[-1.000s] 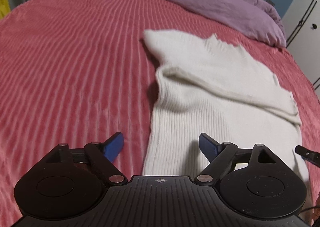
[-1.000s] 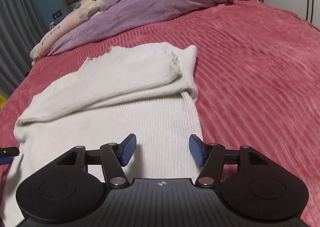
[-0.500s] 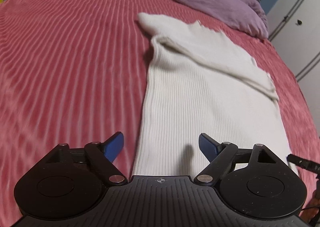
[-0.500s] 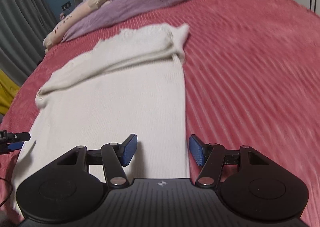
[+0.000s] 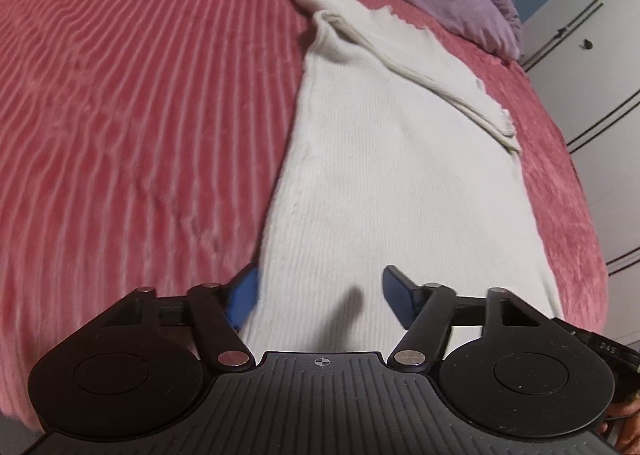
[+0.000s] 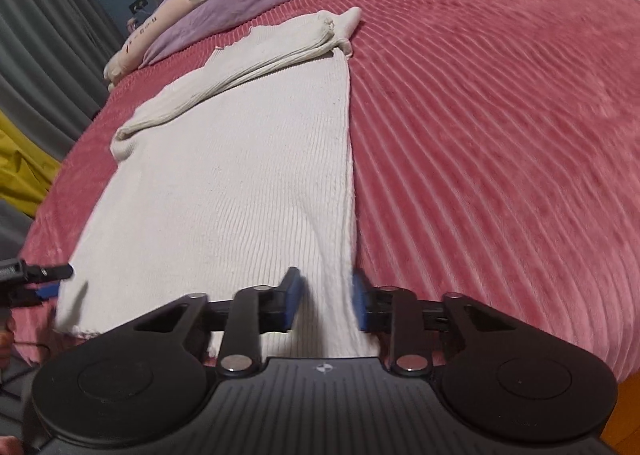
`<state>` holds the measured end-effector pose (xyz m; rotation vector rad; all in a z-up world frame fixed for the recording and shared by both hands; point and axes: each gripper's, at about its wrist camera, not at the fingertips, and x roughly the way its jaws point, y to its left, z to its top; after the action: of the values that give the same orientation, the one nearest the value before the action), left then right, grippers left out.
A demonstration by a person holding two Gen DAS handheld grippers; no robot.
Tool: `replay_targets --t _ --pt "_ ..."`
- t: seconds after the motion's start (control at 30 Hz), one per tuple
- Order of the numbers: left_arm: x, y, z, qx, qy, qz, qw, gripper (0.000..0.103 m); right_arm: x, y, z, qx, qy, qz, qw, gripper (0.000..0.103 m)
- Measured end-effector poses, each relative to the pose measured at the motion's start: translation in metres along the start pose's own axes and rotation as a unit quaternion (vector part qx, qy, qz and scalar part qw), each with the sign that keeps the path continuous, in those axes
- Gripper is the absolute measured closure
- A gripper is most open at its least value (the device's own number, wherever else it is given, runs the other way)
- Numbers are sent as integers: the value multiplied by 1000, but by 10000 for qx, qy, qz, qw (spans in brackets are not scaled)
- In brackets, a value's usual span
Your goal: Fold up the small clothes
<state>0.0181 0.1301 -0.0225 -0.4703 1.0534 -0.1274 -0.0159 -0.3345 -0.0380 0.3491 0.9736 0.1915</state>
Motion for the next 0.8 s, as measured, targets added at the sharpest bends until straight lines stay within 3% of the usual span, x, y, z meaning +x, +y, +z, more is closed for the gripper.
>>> replay_targets --t 0.23,0.3,0.37,0.53,0.6,0.8 --pt "-2 -6 -4 95 110 237 9996 53 0 -6 -2 244 90 113 9996 80" --pt "-1 -7 -3 113 160 276 9994 60 1 -8 -2 322 167 163 9992 80" --pt "-2 -8 -3 129 221 288 9993 75 1 -8 -2 322 203 185 9991 80" --pt "0 -12 -1 274 326 294 9987 88 0 -3 -2 114 279 157 9994 83" --pt "-1 -14 0 286 334 250 9987 89 1 -3 -1 114 302 203 9993 92" --pt "-11 -25 14 333 253 -240 9988 91 0 -4 7 548 326 733 9953 95"
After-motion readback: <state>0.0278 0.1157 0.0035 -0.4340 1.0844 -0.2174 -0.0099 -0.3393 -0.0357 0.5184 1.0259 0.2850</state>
